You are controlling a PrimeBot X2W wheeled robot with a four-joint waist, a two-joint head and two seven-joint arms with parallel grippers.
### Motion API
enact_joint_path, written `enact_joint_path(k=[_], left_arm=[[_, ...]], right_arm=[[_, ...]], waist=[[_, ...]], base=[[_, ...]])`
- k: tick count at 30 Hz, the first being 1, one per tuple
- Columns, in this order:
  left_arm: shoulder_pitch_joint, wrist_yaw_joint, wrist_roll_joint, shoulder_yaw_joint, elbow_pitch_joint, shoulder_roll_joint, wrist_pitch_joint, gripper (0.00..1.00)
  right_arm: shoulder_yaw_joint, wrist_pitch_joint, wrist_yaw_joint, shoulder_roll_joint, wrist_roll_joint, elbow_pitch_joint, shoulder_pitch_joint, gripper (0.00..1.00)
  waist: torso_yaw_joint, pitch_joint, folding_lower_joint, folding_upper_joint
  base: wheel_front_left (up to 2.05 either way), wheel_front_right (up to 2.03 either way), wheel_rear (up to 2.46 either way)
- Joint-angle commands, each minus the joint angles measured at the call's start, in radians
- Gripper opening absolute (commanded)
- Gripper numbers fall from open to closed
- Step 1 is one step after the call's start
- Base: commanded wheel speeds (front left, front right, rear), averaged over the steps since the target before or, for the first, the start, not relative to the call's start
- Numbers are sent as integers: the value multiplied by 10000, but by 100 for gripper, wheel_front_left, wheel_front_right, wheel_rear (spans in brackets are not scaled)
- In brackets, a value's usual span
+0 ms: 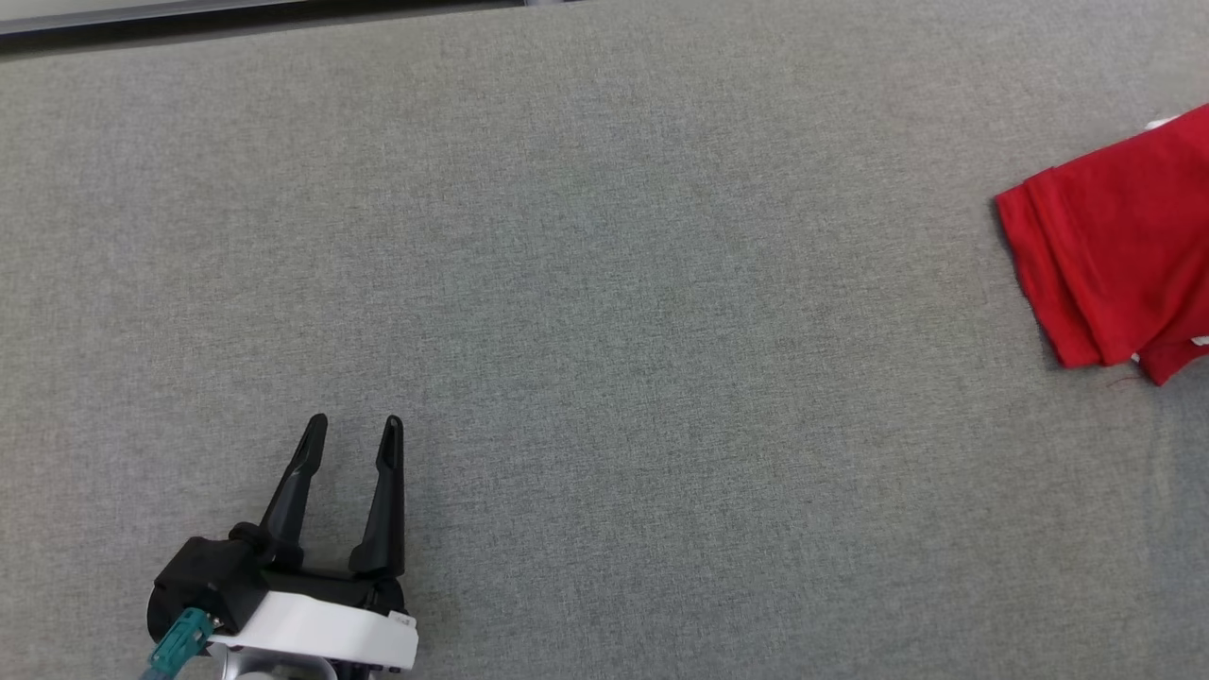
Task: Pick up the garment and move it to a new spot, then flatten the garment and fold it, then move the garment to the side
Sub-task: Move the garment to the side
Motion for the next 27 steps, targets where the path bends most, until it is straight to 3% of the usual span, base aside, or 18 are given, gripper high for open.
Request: enact_joint_path(k=[1,4,12,18,23,27], left_arm=[[11,-33,18,7,19,35,-44,100],[138,-18,-139,-24,71,34,-44,100],[836,260,-715,103,236,38,-45,100],[1714,648,-936,259,341,38,-44,100],[2257,1073,-473,498,164,31,-44,100],[2490,1011,-258,765,306,32,-42,100]], right_arm=[[-14,-130,1,-30,-413,76,56,100],[93,-610,1,-350,-1408,-66,411,100],[65,-3423,-1,295,-1989,-1562,2180,100],[107,-5772,-1,2123,-2897,-2158,4472,100],[341,-7594,-1,3819,-3692,-2067,6165,100],[253,-8874,-1,4769,-4480,-1587,7148,100]], waist=[[21,-113,0,0],[68,-386,0,0],[218,-1861,0,0],[277,-3296,0,0],[335,-3863,0,0],[441,-4093,0,0]], base=[[0,0,0],[0,0,0],[0,0,0],[0,0,0],[0,0,0],[0,0,0]])
